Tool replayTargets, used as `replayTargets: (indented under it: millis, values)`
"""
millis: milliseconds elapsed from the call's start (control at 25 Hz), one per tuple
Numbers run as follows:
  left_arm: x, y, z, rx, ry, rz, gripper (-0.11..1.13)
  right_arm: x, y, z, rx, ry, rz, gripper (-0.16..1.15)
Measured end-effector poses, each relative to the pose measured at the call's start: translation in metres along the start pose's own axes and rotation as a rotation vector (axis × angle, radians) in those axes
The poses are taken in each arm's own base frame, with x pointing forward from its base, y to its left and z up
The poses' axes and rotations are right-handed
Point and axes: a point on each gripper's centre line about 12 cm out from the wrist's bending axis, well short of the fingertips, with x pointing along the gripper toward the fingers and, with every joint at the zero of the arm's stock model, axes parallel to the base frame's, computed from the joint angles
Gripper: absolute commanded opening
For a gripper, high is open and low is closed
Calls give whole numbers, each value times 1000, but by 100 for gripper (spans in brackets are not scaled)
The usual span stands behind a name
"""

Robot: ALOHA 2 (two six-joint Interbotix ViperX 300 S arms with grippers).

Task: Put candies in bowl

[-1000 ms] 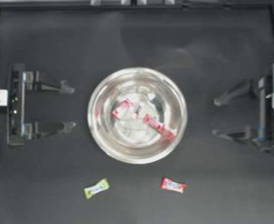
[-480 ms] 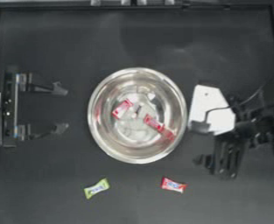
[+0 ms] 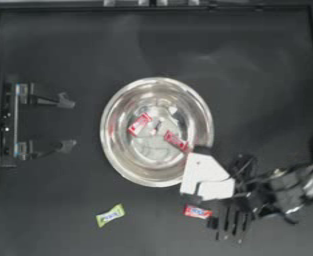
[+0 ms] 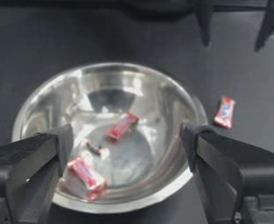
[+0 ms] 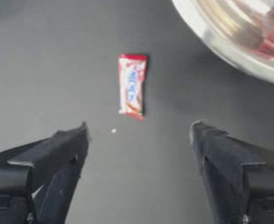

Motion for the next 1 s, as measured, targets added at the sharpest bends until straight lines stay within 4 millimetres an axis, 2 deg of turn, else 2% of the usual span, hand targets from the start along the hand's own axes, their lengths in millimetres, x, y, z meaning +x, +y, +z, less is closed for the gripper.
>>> replayTargets:
  millis: [560, 1000]
  values:
    - [0, 0, 0, -11, 1, 0, 102, 56, 11, -1, -37, 58, -45, 99]
    - [0, 0, 0, -18, 1, 0, 102, 85, 15, -3, -42, 70, -44, 99]
